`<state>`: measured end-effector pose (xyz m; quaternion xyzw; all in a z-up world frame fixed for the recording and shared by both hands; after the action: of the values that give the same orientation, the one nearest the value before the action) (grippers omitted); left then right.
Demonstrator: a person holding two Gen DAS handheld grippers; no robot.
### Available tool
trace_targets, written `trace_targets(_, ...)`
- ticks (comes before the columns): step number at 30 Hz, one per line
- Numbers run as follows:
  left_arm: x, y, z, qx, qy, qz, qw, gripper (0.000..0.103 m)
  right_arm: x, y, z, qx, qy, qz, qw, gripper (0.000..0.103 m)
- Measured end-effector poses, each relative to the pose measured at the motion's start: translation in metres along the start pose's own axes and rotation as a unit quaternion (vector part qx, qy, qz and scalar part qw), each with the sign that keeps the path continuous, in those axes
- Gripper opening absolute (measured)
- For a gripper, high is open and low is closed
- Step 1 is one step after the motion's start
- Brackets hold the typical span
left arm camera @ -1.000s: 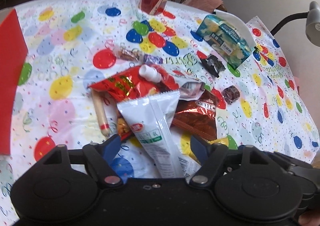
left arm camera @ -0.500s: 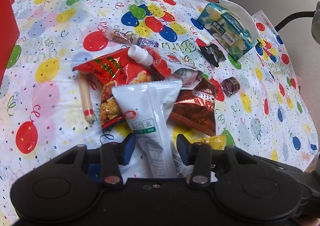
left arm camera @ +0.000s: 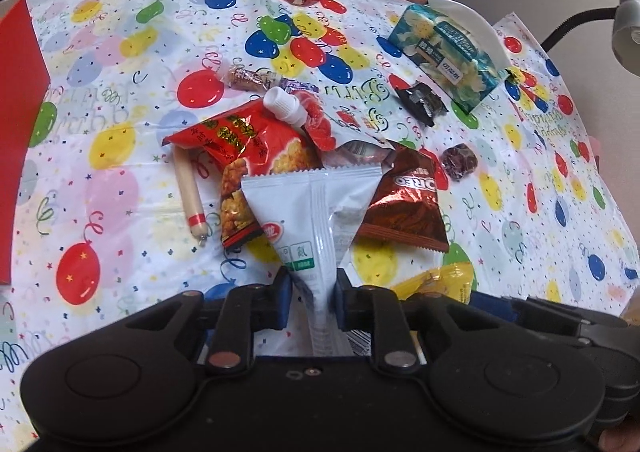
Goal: Organize snacks
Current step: 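Grasp the white milk pouch with the left tool while the right tool grasps the yellow packet, then carry the white pouch and yellow packet over the red box with both tools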
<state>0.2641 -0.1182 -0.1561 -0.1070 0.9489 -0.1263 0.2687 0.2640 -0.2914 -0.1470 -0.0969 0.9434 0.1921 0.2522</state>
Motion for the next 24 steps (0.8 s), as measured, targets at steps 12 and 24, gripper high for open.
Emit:
trace_targets(12, -0.002, 0.015, -0.049, 0.019, -0.016, 0.035, 0.9991, 0.018, -0.006, 0.035, -0.040, 0.003, -0.025, -0.034, 0.999, 0.038)
trace_targets(24, -0.009, 0.063, -0.103, 0.027, -0.035, 0.052, 0.9977, 0.018, -0.009, 0.102, -0.058, -0.007, -0.043, -0.073, 0.996, 0.038)
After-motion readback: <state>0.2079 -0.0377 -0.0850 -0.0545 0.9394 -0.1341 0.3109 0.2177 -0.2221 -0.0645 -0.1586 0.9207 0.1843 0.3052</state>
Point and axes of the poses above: each gripper's, at about its wrist camera, not at the fingertips, and z roughly the way its jaws point, y to its left, x to its underside, the point moved 2 cm from there along z, roughly the way its jaws point, and after that the axes turned 6 degrees about -y, right-handed, at the moved point
